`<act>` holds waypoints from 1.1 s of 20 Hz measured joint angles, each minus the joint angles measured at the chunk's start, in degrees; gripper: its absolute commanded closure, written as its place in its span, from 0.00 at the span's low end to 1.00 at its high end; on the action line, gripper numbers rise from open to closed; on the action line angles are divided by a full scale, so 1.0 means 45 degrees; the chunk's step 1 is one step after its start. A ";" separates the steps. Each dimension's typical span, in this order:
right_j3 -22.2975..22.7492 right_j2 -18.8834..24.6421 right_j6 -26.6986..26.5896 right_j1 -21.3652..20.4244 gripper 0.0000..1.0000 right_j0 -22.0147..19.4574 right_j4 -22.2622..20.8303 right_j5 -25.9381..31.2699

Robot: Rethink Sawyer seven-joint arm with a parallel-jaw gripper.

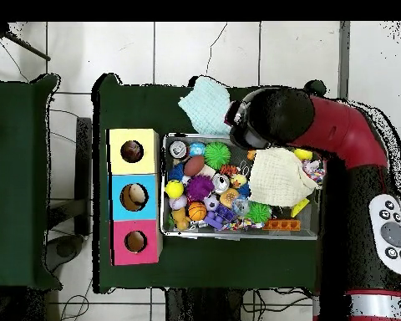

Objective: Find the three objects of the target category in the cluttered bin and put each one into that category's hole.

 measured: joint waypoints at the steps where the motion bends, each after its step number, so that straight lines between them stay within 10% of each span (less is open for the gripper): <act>1: 0.0138 0.0081 0.0000 -0.0043 1.00 -0.0079 -0.0078 -0.0134; 22: 0.0221 0.2178 0.0000 0.1219 1.00 -0.0827 -0.1425 -0.0651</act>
